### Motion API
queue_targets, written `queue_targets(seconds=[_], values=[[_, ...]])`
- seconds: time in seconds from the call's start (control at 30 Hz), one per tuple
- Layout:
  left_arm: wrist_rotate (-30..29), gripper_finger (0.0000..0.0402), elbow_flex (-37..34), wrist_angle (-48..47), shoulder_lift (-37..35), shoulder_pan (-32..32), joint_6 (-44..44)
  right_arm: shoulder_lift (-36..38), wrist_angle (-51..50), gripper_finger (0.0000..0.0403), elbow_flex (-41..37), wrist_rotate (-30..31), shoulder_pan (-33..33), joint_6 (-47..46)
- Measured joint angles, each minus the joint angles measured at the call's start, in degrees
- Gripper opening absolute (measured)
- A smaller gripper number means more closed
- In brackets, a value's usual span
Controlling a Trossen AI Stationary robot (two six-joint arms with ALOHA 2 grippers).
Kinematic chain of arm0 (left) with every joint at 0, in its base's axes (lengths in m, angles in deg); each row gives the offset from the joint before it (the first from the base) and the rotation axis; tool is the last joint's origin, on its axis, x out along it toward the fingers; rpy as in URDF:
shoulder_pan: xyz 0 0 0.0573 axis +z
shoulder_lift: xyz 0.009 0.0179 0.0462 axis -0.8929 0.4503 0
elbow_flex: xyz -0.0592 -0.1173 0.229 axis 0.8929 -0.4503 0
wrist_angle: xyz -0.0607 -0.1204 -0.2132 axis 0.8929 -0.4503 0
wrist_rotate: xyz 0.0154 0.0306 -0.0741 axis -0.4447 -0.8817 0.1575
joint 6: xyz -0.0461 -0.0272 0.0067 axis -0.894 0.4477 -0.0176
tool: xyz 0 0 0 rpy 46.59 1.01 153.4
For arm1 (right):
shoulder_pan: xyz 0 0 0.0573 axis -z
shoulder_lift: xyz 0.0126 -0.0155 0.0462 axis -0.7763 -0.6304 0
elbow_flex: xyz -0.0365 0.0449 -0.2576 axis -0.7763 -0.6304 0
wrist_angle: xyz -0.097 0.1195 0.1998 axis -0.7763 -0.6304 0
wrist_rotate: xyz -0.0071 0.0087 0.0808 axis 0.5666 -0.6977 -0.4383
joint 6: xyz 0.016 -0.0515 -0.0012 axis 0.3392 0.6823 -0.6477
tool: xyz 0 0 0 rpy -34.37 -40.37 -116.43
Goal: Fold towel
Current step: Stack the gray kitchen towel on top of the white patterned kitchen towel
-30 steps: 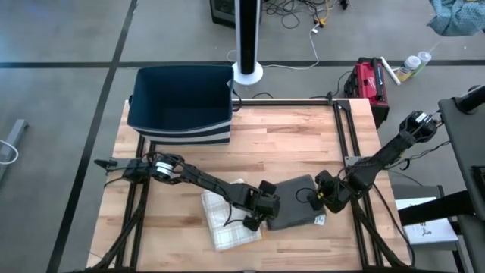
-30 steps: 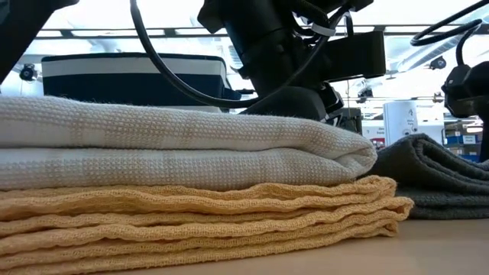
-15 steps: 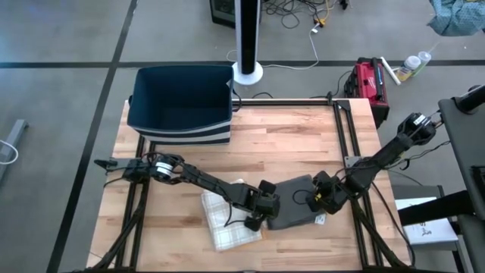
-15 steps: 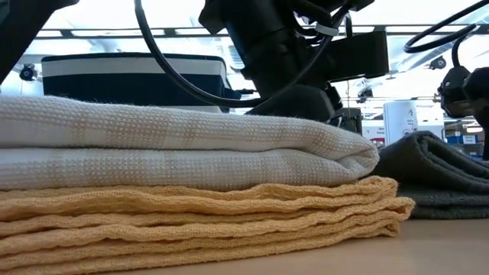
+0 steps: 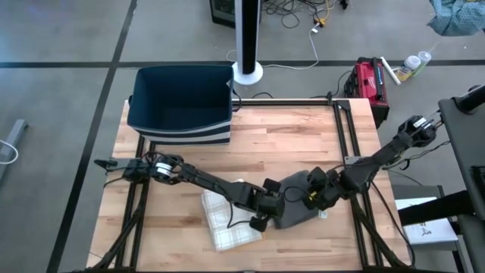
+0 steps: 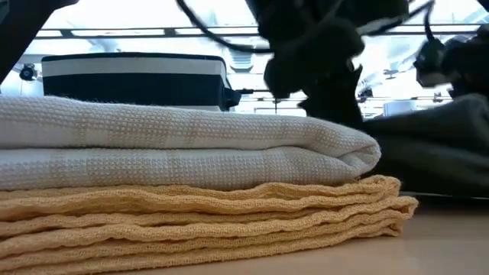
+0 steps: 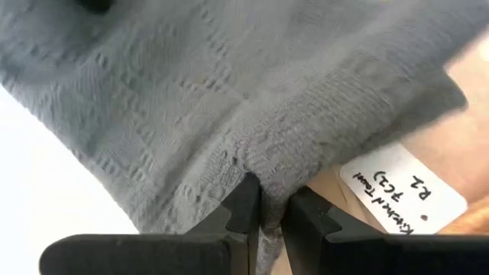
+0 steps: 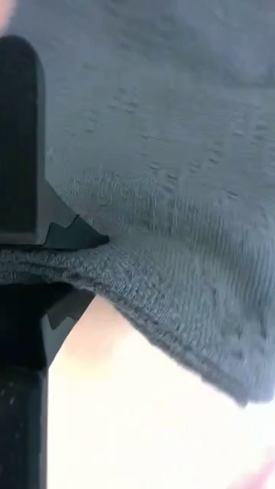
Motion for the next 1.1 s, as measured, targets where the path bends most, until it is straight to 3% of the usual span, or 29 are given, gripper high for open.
queue_targets(seconds=[0.2,0.43,0.57,0.77,0.93,1.1], values=[[-1.4,0.0036,7.7,-9.2,0.0,-1.3,-3.1,0.0,-13.0,0.0021,10.0,3.0,4.3,7.2],[-7.9,0.0036,17.2,-22.0,-0.1,-6.4,-16.6,-3.0,-5.3,0.0019,20.6,2.2,9.9,27.1],[-11.4,0.0036,21.8,-29.7,-0.2,-10.0,-27.4,-10.1,-4.7,0.0019,29.5,1.2,13.0,39.1],[-10.0,0.0036,21.9,-36.5,-0.3,-13.5,-44.1,-24.7,-4.8,0.0019,44.0,-2.4,15.8,57.0],[-8.4,0.0036,20.5,-37.6,-0.3,-15.5,-53.3,-35.2,-6.0,0.0019,56.1,-2.7,16.4,71.0],[-8.4,0.0036,20.5,-39.2,-0.2,-18.1,-59.7,-41.1,-6.6,0.0019,64.4,-2.7,16.3,81.5]])
